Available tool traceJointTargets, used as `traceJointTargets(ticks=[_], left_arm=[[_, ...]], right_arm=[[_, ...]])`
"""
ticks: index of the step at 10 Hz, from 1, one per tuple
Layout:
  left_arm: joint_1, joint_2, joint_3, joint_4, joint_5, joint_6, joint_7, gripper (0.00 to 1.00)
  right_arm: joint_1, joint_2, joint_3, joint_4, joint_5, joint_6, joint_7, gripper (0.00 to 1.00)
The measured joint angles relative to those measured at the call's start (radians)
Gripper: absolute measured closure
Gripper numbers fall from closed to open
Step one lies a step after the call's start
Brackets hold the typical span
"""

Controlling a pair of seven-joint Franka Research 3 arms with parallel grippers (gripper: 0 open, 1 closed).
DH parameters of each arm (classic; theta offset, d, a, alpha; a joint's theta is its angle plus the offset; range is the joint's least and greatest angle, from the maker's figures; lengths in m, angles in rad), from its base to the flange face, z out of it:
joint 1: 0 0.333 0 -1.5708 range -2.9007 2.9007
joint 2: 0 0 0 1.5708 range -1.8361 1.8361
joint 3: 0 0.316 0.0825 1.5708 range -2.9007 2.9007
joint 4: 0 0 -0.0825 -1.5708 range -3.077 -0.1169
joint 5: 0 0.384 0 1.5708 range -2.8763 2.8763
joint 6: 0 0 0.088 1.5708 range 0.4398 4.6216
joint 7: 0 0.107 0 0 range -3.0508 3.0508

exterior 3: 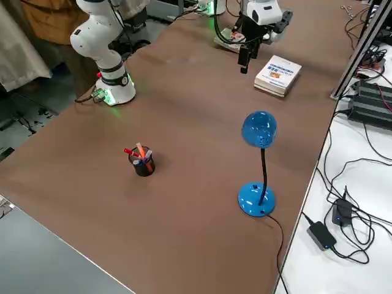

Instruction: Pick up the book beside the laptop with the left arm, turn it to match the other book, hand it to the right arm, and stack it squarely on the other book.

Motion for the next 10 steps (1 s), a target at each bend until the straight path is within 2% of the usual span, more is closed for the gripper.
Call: traceJointTargets(ticks=[2,3,4,5,6,9,10], left_arm=[[0.0,0.002,0.0,0.001,-0.011,0.001,0.001,0.33],[0.0,0.003,0.0,0.003,-0.018,0.005,0.002,0.44],[0.0,0.005,0.0,0.005,-0.02,0.006,0.002,0.47],[0.0,0.006,0.0,0.005,-0.02,0.009,0.002,0.55],[0.0,0.006,0.0,0.007,-0.021,0.008,0.005,0.68],[0.0,-0.013,-0.001,0.027,-0.021,-0.006,0.018,0.83],[0.0,-0.024,-0.002,0.035,-0.018,-0.003,0.023,0.83]], right_arm=[[-0.001,0.0,-0.001,0.0,0.0,0.0,0.0,0.0],[-0.001,0.0,-0.002,0.0,0.0,0.001,0.0,0.0],[-0.001,0.0,-0.003,0.001,0.0,0.001,0.0,0.0],[-0.001,0.0,-0.003,0.002,0.0,0.001,0.0,0.0],[-0.001,0.0,-0.003,0.003,0.0,0.003,0.0,0.0],[0.0,0.0,-0.002,0.003,0.0,0.003,0.0,0.0],[0.001,0.002,-0.001,0.003,0.0,0.003,0.0,0.0]])
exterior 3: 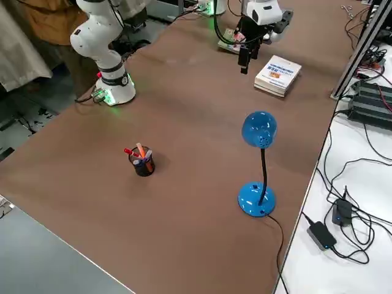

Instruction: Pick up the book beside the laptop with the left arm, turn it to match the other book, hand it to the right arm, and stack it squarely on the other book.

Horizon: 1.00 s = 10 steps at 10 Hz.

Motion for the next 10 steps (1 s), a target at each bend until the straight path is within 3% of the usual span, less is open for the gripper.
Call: traceJointTargets(ticks=[3,7,10], left_arm=[[0.001,-0.065,-0.001,0.023,0.049,0.01,0.007,0.83],[0.002,-0.243,-0.002,0.049,0.133,0.011,0.0,0.84],[0.02,-0.278,0.0,0.149,0.193,-0.022,-0.006,0.84]], right_arm=[[0.003,0.004,0.002,0.0,0.0,0.0,0.0,0.0],[0.011,0.005,0.005,0.0,0.0,0.001,0.0,0.0],[0.015,0.005,0.005,0.0,0.0,0.001,0.0,0.0]])
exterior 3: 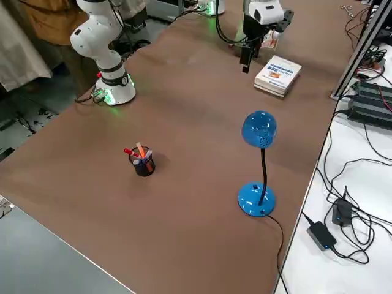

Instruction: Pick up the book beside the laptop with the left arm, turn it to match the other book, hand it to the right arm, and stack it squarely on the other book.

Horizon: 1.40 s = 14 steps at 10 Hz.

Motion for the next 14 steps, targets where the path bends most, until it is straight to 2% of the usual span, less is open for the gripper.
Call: traceJointTargets(ticks=[1,3,7,9,11,13,14], left_arm=[[0.024,0.005,0.003,0.056,0.018,-0.027,-0.002,0.84],[0.075,0.055,0.008,0.207,0.136,-0.093,-0.041,0.84],[0.094,0.311,0.009,0.513,0.26,-0.191,-0.084,0.84],[0.083,0.397,0.007,0.666,0.408,-0.247,-0.233,0.84],[0.073,0.506,0.006,0.863,0.496,-0.376,-0.378,0.84],[0.07,0.639,0.004,1.016,0.554,-0.454,-0.36,0.84],[0.057,0.696,0.004,1.077,0.575,-0.474,-0.275,0.84]], right_arm=[[0.0,0.0,0.0,0.0,0.0,0.0,0.0,0.0],[0.003,0.0,0.0,0.0,0.0,0.001,0.0,0.0],[0.004,0.002,0.0,0.001,0.0,0.002,0.0,0.0],[0.004,0.003,0.0,0.001,0.0,0.011,0.0,0.0],[0.004,0.007,0.0,0.002,0.0,0.043,0.0,0.0],[0.004,0.009,0.0,0.002,0.0,0.05,0.0,0.0],[0.005,0.01,0.0,0.002,0.0,0.051,0.0,0.0]])
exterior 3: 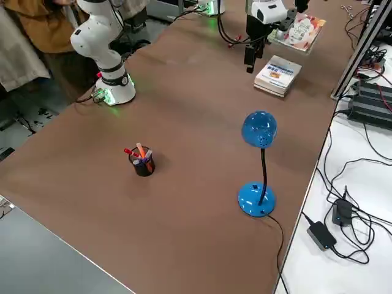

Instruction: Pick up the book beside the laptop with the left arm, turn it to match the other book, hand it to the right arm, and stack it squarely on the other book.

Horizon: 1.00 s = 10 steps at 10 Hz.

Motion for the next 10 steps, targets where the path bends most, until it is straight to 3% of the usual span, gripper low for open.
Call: traceJointTargets(ticks=[2,6,10], left_arm=[[-0.061,0.081,0.001,0.112,0.026,-0.023,0.142,0.84],[-0.133,0.157,0.002,0.198,0.031,-0.033,0.493,0.84],[-0.174,0.247,0.037,0.315,0.034,-0.053,0.538,0.84]], right_arm=[[0.001,0.002,0.0,0.0,0.0,0.001,0.0,0.0],[0.002,0.014,0.0,0.0,0.0,0.006,0.001,0.0],[0.004,0.014,0.001,0.001,0.001,0.007,0.002,0.0]])
